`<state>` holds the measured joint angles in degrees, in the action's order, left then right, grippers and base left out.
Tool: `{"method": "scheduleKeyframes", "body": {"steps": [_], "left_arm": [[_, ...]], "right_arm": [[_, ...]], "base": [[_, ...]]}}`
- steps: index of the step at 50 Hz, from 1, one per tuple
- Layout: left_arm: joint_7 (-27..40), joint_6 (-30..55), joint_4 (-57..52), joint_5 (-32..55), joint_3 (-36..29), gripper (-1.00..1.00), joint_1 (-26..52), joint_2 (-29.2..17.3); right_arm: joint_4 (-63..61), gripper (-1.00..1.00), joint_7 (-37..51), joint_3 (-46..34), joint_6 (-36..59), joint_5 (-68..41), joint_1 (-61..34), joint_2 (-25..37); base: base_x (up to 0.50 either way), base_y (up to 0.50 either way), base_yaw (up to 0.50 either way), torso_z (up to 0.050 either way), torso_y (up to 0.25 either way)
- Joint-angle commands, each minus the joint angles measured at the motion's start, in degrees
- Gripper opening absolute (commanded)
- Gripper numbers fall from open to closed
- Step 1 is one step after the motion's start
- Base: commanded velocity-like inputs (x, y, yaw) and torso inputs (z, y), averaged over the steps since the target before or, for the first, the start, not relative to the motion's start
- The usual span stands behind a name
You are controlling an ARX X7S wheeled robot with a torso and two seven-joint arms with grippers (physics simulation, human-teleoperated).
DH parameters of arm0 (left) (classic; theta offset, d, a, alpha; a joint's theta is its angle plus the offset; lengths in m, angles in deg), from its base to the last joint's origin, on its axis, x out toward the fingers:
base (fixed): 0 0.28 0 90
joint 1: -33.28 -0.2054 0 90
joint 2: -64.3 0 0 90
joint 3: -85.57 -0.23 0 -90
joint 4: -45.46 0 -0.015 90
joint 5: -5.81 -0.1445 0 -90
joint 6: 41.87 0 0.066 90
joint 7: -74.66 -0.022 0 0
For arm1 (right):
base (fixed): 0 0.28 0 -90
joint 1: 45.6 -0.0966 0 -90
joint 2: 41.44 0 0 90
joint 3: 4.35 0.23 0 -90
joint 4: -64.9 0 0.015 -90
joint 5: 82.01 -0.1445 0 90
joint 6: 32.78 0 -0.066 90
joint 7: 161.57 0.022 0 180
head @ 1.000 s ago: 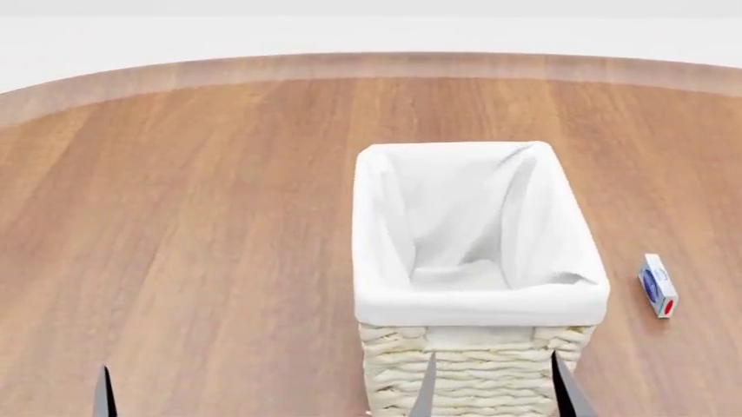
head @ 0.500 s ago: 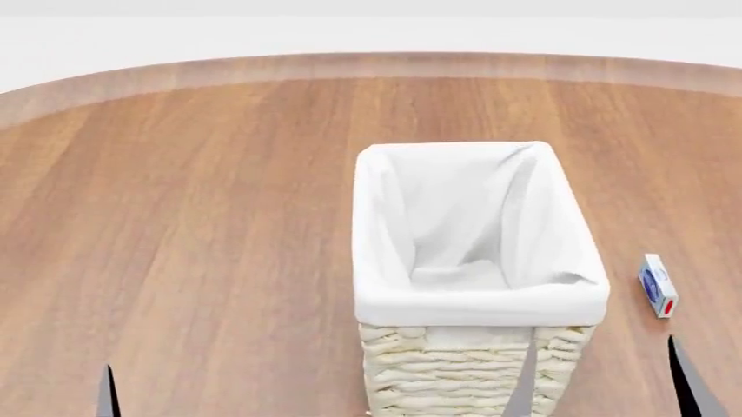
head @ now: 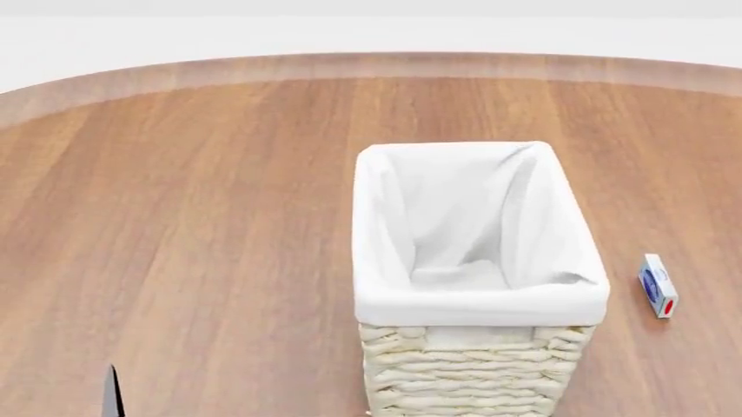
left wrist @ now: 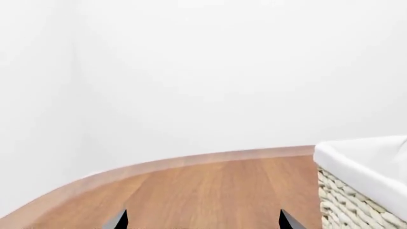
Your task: Pick up the alphabet soup and put it in the basket.
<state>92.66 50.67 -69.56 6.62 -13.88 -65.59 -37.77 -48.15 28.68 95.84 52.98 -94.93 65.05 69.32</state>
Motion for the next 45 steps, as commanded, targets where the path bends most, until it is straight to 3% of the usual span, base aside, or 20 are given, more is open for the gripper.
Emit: {"method": "scheduleKeyframes", "body": {"steps": [1,19,45], "left_arm": [[0.41,-0.71,1.89,0.02,-0.57,1.00,0.57,-0.10],[1.32,-0.34,2.32,0.09,-0.95,1.00,0.77,-0.45],[2.43,0.62,1.42,1.00,-0.87,1.00,0.71,-1.14]], "right_arm": [[5.10,1.00,-2.30,2.31,-10.66,-0.64,9.10,-2.12],[16.19,1.00,-1.71,2.11,-23.38,4.04,16.06,-7.85],[34.18,1.00,0.40,1.21,-33.76,6.62,7.58,-10.63]], "base": [[0.00,0.00,0.00,0.000,0.000],[0.00,0.00,0.00,0.000,0.000],[0.00,0.00,0.00,0.000,0.000]]}}
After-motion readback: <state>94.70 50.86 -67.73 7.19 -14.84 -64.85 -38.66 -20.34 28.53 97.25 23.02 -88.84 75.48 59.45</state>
